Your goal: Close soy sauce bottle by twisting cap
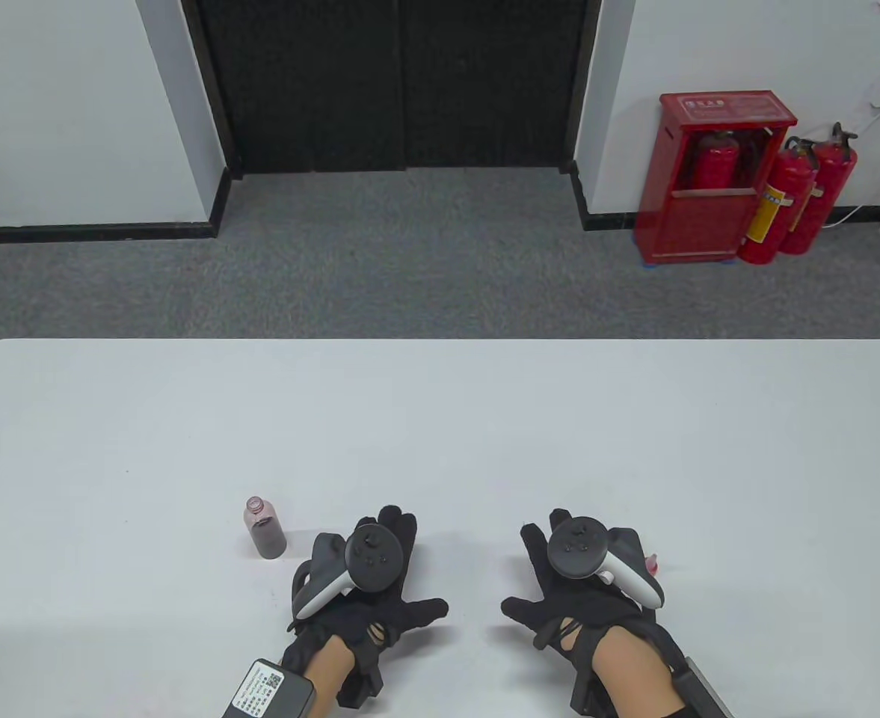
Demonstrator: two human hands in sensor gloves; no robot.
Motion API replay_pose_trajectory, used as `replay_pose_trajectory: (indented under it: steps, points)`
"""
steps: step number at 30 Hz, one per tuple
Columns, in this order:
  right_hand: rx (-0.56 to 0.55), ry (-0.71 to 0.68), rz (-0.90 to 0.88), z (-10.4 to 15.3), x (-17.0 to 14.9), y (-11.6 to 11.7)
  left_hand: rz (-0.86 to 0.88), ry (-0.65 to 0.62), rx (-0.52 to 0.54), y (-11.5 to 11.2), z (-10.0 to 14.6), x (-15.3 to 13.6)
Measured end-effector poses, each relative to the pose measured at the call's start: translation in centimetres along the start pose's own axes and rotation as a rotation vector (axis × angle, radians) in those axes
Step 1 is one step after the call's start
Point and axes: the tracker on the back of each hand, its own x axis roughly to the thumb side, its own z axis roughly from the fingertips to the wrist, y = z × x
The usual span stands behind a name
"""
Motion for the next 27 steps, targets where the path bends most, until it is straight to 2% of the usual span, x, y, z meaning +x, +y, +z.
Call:
replay_pose_trajectory:
  steps: [2, 4, 20, 22, 24, 27]
  points:
    - [-0.052, -0.034, 0.003, 0.0, 0.4, 0.0, 0.004, -0.005, 0.003, 0.1, 0.1, 0.0]
    - [-0.058, -0.047, 0.008, 0.0, 0.5, 0.1, 0.005, -0.01, 0.005, 0.1, 0.2, 0.1]
    - [-0.015, -0.045, -0.034, -0.2, 0.1, 0.6, 0.061, -0.033, 0.082, 1.6, 1.7, 0.0]
    - [-0.011, -0.047, -0.036, -0.3, 0.1, 0.7, 0.104, -0.079, 0.141, 2.1, 2.0, 0.3]
    - [-0.009, -0.05, -0.036, -0.3, 0.1, 0.6, 0.116, -0.161, 0.285, 3.0, 2.8, 0.9]
    - [-0.011, -0.052, -0.044, -0.3, 0.1, 0.6, 0.033, -0.242, 0.556, 4.9, 4.6, 1.4]
